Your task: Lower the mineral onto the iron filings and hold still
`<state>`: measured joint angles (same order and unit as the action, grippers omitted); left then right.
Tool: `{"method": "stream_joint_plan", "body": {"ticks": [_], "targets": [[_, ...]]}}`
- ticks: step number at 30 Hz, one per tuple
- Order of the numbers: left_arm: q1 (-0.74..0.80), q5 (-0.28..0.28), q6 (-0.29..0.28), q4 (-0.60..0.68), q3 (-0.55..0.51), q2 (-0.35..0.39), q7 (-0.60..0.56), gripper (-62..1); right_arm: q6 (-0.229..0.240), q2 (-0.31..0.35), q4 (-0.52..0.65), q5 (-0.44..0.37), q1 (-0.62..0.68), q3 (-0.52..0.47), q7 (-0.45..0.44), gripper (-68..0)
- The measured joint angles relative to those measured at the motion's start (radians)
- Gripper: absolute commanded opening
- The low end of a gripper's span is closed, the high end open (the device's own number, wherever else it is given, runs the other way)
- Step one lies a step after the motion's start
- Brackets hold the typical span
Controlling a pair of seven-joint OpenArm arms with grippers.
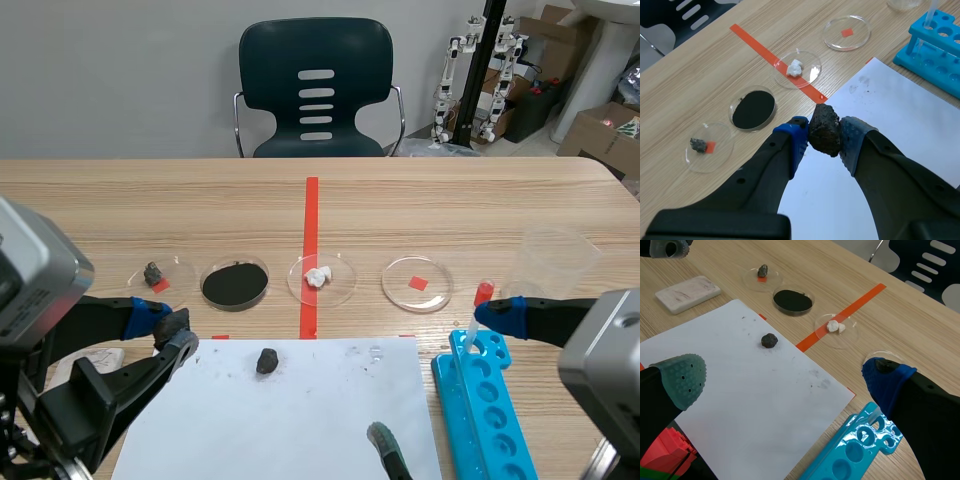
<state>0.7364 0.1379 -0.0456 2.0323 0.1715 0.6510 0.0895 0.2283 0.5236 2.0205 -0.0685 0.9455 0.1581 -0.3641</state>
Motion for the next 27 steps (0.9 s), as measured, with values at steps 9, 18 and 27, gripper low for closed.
{"method": "stream_joint_plan", "body": {"ticks": [9,18,27], "targets": [[0.000,0.000,0.000,0.000,0.000,0.000,0.000,-50.9,0.000,0.000,0.000,0.000,0.000,0.000,0.000,0.4],[0.000,0.000,0.000,0.000,0.000,0.000,0.000,-50.9,0.000,0.000,0.000,0.000,0.000,0.000,0.000,0.4],[-0.082,0.098,0.000,-0.015,0.011,-0.020,0.041,-50.9,0.000,0.000,0.000,0.000,0.000,0.000,0.000,0.4]]}}
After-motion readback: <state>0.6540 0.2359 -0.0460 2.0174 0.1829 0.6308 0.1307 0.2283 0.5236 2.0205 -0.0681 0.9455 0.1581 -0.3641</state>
